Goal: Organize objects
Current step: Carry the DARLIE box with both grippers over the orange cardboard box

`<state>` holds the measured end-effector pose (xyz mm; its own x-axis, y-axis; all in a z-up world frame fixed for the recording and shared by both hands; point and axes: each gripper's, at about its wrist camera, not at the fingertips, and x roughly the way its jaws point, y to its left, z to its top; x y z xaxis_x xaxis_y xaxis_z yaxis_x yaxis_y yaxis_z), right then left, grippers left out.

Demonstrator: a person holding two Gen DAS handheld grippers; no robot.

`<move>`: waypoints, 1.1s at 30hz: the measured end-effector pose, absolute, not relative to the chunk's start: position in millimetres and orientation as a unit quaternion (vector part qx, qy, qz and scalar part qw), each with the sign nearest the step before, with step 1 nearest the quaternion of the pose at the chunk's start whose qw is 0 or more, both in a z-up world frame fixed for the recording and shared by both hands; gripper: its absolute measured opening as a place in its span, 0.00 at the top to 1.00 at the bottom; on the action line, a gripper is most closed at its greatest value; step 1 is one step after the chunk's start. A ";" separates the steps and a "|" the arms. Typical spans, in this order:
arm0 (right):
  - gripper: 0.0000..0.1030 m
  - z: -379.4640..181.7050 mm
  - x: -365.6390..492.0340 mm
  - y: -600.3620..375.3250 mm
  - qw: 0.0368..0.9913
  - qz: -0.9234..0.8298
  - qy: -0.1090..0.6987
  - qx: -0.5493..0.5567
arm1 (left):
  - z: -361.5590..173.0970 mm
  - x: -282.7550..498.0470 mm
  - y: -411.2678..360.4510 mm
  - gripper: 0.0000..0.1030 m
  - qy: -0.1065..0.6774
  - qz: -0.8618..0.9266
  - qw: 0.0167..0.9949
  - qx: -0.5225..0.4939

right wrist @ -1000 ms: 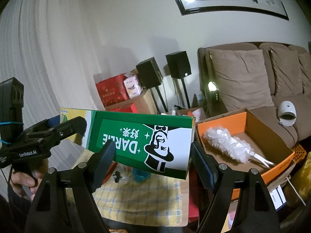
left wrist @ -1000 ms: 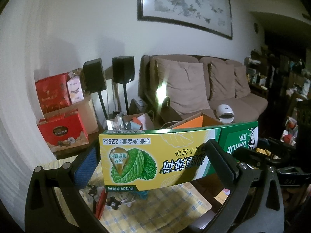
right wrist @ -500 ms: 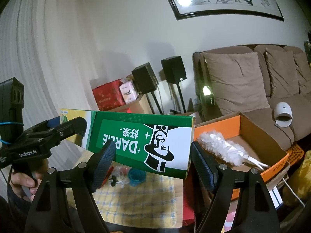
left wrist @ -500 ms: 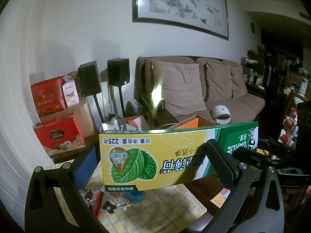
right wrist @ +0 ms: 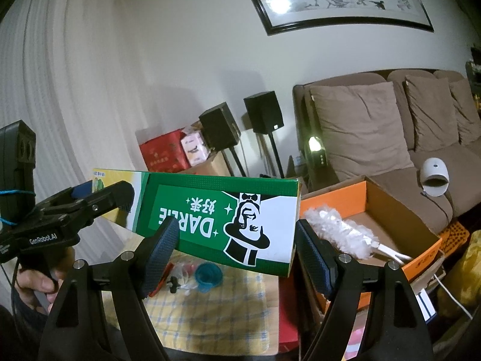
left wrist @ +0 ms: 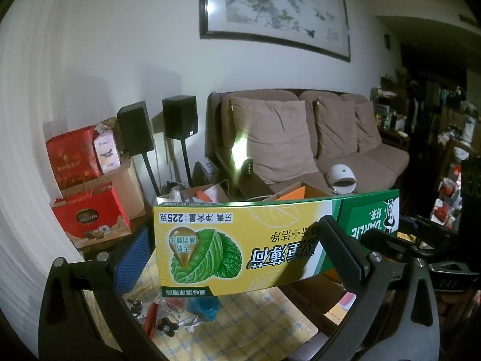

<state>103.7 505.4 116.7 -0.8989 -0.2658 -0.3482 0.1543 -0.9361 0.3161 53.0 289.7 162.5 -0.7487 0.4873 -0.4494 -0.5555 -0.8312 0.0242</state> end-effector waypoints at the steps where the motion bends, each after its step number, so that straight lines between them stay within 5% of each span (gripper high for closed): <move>1: 0.22 116.8 103.1 506.0 0.109 -0.964 -0.143 0.196 | 162.7 53.9 290.9 0.00 0.079 0.932 0.280 -0.217; 33: 0.21 122.8 111.9 527.3 0.085 -0.967 -0.157 0.180 | 172.8 58.4 319.7 0.00 0.086 0.927 0.301 -0.204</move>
